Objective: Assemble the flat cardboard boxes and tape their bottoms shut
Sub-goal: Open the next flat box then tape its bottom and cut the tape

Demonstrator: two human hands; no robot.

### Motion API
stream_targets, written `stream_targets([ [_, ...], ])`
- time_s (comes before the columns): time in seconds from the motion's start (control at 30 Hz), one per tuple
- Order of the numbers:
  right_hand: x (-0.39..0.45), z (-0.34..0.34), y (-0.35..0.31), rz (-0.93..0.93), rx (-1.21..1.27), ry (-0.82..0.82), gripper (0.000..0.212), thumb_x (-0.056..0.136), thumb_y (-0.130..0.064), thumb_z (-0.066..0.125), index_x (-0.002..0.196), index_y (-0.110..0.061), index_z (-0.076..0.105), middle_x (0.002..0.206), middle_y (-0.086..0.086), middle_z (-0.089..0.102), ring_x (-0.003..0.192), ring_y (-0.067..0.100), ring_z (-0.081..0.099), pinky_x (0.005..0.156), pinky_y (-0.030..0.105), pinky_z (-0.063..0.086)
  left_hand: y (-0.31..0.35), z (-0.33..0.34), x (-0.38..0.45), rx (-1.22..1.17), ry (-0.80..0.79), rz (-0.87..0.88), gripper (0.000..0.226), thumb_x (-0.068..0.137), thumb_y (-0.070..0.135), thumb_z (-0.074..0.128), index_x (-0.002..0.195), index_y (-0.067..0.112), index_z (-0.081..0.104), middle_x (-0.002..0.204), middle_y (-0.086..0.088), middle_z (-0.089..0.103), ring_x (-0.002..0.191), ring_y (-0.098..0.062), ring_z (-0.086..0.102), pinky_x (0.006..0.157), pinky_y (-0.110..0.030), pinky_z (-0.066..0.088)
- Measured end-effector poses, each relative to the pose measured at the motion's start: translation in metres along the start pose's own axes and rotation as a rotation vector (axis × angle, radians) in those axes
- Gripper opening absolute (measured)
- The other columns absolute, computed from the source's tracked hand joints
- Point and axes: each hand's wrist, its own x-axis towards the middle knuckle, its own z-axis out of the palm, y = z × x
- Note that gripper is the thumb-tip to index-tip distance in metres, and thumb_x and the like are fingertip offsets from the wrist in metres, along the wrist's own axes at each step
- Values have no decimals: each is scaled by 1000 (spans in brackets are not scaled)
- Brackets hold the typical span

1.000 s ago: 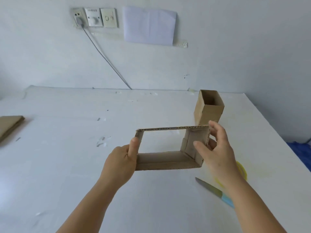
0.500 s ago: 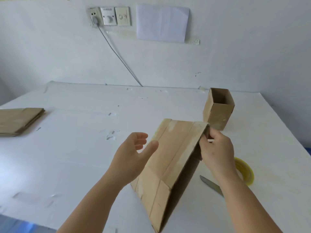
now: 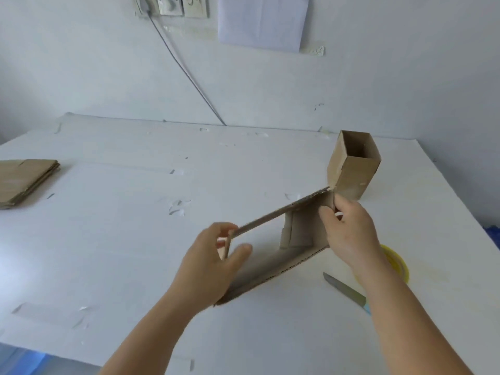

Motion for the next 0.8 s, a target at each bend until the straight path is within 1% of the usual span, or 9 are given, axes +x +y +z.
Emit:
stream_targets([
  [0.07,-4,0,-2,-45,-61,-39,40,90,-15,48,58,-23,25,68,-1,34,57,10,37,49,23,26,0,-6,14,-44,148,-52,24,80,45,61,99,37,51,103,19,55,94,6,56,63,-22,45],
  [0.13,-8,1,-4,-64,-111,-109,38,90,-15,48,60,-18,25,70,1,35,57,13,34,50,26,28,1,-10,28,-62,279,-112,25,80,45,61,95,31,47,100,14,52,86,5,53,59,-21,40],
  [0.23,-10,5,-11,-78,-135,-175,38,92,-17,48,60,-17,27,71,1,35,58,15,36,51,27,27,3,-15,47,-93,376,-178,28,80,46,62,88,25,46,90,7,52,69,-1,52,49,-18,35],
  [0.33,-7,9,-21,-63,-129,-154,40,91,-12,47,58,-18,25,63,0,30,52,16,29,48,27,20,7,-19,60,-106,356,-169,27,80,45,62,77,19,54,67,11,56,53,7,53,50,-23,34],
  [0.43,2,3,-23,46,-47,-87,41,88,-9,48,58,-17,21,53,-3,23,50,15,22,48,29,17,10,-25,67,-87,316,-135,24,77,46,65,69,24,61,59,15,58,52,11,52,51,-23,35],
  [0.57,10,-7,-21,142,-26,-187,44,84,-10,48,48,-21,25,44,-10,24,43,11,24,50,29,22,10,-29,75,-20,276,-114,21,77,42,66,67,24,62,58,15,59,55,0,55,52,-23,37],
  [0.67,12,1,-16,169,-138,-252,36,87,-10,46,57,-16,28,56,2,28,52,18,28,52,30,23,13,-22,82,-30,212,-156,23,80,39,64,69,20,60,61,11,58,61,-9,55,54,-25,37],
  [0.73,11,5,-13,191,-96,-199,31,90,-15,47,62,-17,34,58,1,33,53,19,32,52,29,25,17,-18,87,-26,185,-155,23,81,41,62,72,20,60,63,11,57,63,-9,54,55,-25,37],
  [0.8,6,6,-10,203,-8,-95,7,90,-25,51,84,-26,49,66,-4,49,61,15,47,56,28,33,18,-17,87,-26,169,-147,24,79,43,63,72,21,60,62,12,56,60,-7,53,54,-25,37],
])
